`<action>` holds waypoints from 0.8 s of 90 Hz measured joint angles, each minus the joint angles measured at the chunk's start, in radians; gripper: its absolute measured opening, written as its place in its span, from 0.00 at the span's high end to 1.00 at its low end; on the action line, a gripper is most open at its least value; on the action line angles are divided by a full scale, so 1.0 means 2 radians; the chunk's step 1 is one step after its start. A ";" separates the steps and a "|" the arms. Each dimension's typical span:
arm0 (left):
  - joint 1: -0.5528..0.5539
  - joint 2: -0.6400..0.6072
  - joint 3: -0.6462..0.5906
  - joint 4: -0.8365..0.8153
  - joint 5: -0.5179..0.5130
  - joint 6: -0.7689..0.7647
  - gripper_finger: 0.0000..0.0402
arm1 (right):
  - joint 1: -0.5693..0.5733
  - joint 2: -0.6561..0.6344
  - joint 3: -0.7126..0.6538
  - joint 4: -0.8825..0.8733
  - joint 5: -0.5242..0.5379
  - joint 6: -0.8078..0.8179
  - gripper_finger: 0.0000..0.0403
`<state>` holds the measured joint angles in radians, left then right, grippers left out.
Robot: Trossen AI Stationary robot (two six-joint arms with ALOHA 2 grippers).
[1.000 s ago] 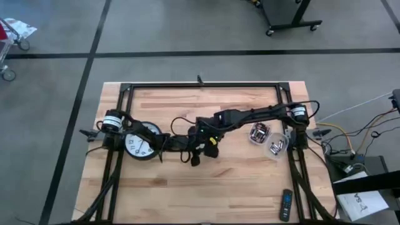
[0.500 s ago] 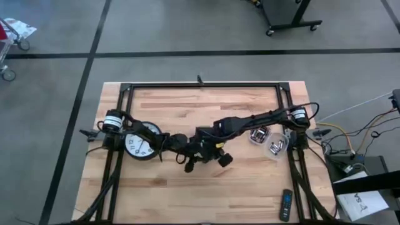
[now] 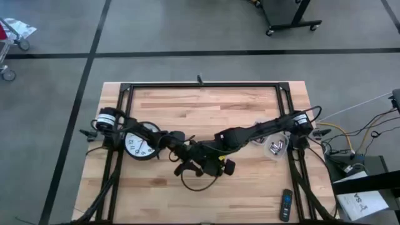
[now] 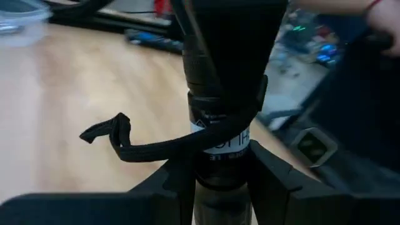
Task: Insert battery
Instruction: Open the black flashlight battery compartment
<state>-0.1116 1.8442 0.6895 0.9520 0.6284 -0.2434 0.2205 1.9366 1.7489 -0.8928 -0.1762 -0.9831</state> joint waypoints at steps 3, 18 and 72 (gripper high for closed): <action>0.000 -0.004 0.000 0.000 0.009 -0.007 0.77 | 0.002 0.000 0.005 0.000 0.007 -0.005 0.75; -0.003 -0.027 0.000 -0.006 0.034 -0.010 0.77 | 0.001 -0.008 0.043 -0.018 0.058 0.036 0.63; -0.015 -0.146 -0.057 -0.131 -0.350 0.103 0.77 | -0.010 -0.010 0.146 -0.186 0.103 0.435 0.55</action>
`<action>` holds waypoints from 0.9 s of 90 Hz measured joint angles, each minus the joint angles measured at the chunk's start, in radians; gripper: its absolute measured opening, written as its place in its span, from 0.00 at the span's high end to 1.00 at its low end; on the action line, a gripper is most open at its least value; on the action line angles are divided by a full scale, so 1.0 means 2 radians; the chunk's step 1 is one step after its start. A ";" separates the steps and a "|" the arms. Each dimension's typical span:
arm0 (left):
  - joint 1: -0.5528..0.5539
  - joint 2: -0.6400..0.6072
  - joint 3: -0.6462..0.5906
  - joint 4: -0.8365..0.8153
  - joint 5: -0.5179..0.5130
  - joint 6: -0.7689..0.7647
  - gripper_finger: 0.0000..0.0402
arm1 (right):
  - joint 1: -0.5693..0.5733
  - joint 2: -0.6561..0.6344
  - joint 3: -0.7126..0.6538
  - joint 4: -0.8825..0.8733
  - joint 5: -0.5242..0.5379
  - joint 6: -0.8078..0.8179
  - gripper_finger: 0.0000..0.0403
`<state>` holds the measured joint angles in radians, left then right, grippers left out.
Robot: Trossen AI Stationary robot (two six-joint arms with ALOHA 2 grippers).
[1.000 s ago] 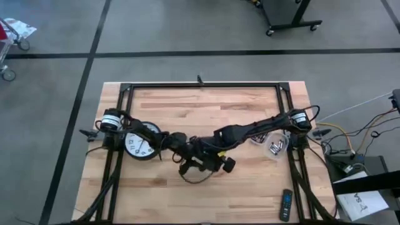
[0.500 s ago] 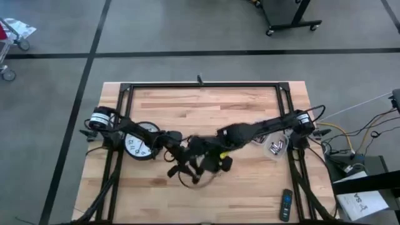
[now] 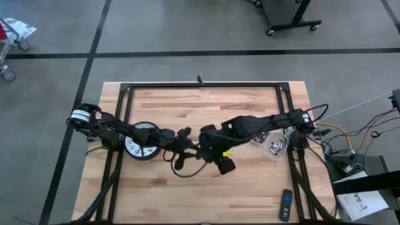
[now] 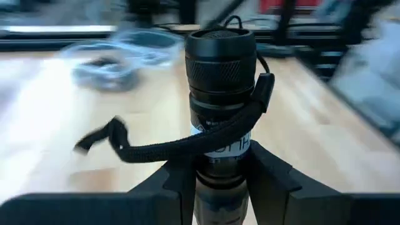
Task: Insert battery
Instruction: Open the black flashlight battery compartment
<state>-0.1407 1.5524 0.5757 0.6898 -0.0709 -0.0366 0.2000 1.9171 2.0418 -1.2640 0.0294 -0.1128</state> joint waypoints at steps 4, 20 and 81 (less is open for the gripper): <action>-0.002 0.007 -0.008 0.013 -0.036 0.004 0.77 | -0.003 0.000 -0.003 -0.002 0.027 0.031 0.55; -0.012 0.039 -0.023 0.076 -0.144 0.043 0.77 | -0.017 0.000 -0.012 -0.001 0.122 0.167 0.54; 0.008 0.179 0.005 0.167 -0.216 0.015 0.77 | -0.094 0.001 -0.150 0.137 0.043 0.424 0.34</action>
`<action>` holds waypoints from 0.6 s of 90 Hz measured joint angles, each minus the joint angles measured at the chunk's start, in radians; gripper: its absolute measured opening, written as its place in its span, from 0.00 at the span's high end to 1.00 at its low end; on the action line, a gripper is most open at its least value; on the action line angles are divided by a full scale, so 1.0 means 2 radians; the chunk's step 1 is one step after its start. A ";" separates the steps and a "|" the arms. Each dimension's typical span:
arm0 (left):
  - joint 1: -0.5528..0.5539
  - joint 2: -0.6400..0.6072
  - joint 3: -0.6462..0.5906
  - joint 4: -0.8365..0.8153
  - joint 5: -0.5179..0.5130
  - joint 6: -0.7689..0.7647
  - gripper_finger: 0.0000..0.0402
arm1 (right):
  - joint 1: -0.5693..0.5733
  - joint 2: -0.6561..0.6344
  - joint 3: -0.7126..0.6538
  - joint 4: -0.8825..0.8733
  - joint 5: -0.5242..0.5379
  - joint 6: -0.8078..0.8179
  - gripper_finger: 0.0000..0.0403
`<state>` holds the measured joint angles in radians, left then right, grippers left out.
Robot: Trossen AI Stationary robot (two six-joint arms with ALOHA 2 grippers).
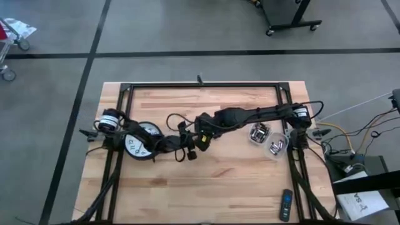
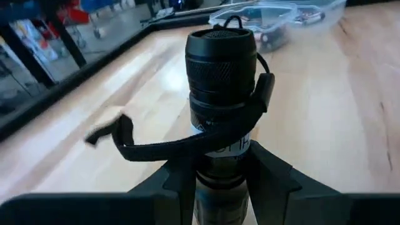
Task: Insert battery
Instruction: Open the black flashlight battery compartment
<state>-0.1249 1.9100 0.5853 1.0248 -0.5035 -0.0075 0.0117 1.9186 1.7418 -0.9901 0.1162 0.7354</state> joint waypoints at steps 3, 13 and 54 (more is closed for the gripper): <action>0.000 0.002 0.000 0.001 0.005 -0.008 0.77 | -0.003 0.000 -0.001 0.002 0.000 0.002 0.33; 0.000 0.008 0.006 0.002 0.021 -0.030 0.77 | -0.011 0.000 -0.009 0.005 -0.006 0.006 0.35; 0.000 0.013 0.024 -0.015 0.026 -0.061 0.77 | -0.027 0.011 -0.037 0.030 -0.062 0.006 0.44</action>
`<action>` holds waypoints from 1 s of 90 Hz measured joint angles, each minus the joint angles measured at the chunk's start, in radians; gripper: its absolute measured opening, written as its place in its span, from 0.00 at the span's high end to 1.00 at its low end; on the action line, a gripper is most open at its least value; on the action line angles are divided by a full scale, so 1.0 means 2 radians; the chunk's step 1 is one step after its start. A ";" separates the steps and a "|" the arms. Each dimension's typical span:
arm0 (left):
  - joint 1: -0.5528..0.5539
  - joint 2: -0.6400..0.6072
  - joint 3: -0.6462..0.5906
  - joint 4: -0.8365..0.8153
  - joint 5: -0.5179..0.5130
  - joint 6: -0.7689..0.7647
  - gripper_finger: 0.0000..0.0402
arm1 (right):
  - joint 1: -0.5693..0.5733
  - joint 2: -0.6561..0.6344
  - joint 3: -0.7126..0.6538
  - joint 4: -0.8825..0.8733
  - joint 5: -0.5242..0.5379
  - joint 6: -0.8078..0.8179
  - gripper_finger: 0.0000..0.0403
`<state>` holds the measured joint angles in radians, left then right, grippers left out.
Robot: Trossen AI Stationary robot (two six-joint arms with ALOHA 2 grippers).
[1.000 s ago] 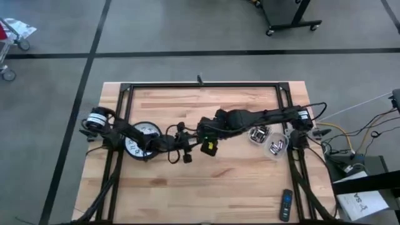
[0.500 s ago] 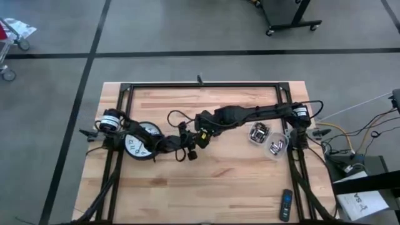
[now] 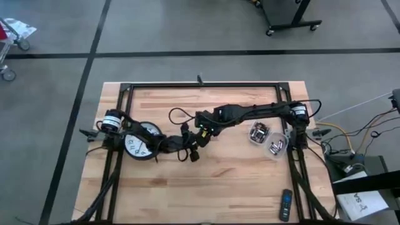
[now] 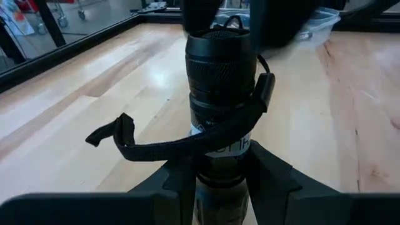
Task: Insert battery
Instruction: Open the black flashlight battery compartment
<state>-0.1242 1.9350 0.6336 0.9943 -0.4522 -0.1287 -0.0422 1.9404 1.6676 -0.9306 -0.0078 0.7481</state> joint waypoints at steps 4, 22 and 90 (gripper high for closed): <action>0.000 0.000 0.002 -0.002 0.000 -0.002 0.77 | 0.000 0.005 0.001 0.007 0.000 -0.003 0.44; 0.000 0.000 0.000 -0.004 -0.003 -0.008 0.77 | 0.000 0.013 0.001 0.017 0.000 -0.013 0.44; -0.001 -0.001 -0.003 -0.003 -0.006 -0.019 0.77 | -0.005 0.014 0.000 0.022 0.004 -0.033 0.72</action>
<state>-0.1253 1.9339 0.6273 0.9889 -0.4637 -0.1677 -0.0513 1.9675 1.6680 -0.8864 -0.0002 0.6827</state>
